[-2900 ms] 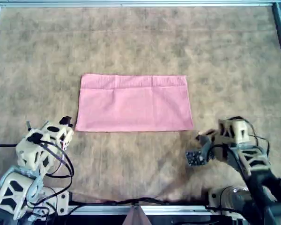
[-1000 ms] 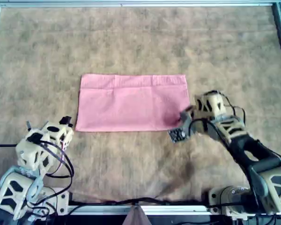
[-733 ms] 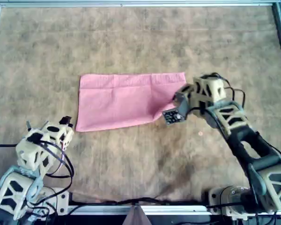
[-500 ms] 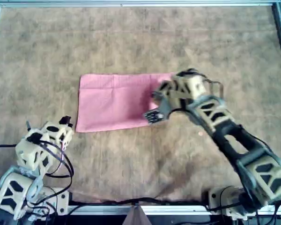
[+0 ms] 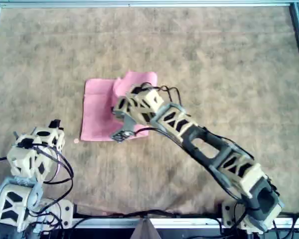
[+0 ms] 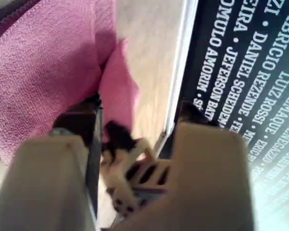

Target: Fold a cloth

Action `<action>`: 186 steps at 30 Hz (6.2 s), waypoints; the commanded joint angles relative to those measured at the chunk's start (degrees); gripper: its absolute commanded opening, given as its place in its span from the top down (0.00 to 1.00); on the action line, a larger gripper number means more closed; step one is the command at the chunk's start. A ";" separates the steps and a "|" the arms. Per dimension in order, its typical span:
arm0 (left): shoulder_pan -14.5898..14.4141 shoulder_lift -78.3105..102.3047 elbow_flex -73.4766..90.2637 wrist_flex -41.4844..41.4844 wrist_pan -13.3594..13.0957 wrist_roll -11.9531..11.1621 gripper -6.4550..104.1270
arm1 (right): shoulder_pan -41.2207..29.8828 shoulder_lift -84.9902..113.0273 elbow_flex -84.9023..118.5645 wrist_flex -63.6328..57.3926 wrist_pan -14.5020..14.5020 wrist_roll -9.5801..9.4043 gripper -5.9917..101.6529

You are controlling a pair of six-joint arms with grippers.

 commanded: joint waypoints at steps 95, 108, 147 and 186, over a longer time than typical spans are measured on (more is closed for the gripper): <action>6.06 1.23 6.86 -0.79 -0.09 0.09 0.96 | -55.46 113.29 105.56 6.15 -0.62 3.16 0.93; 9.49 1.41 10.63 -0.53 0.35 0.09 0.96 | -55.55 132.63 128.41 -1.67 0.35 3.16 0.94; 10.28 0.62 10.63 12.66 -0.09 -0.26 0.96 | -54.49 135.70 127.88 22.85 0.26 3.69 0.94; 10.28 0.62 10.63 12.66 -0.09 -0.35 0.96 | -54.49 135.70 127.88 22.85 0.26 3.69 0.94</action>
